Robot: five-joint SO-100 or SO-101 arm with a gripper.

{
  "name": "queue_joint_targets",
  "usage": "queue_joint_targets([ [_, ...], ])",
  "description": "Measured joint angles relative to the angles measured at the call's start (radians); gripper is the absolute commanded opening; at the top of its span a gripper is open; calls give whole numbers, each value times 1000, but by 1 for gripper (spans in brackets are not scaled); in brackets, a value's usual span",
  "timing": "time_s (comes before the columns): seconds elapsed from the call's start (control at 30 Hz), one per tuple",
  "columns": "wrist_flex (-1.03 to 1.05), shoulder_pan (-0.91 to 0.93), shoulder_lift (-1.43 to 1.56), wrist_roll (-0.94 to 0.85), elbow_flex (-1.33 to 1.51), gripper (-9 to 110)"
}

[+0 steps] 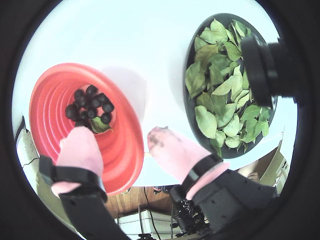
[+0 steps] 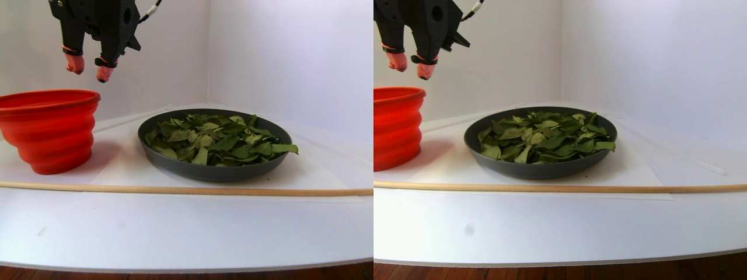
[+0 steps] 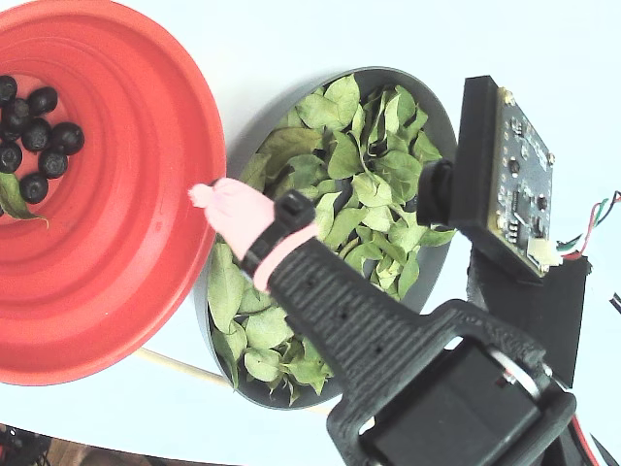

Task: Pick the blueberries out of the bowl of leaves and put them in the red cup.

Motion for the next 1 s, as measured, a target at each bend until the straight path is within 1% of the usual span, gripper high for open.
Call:
queue_joint_targets([
  [0.53,9,173,0,-158,-21,17],
  [1.0,9,305,-2,-252,-91,17],
])
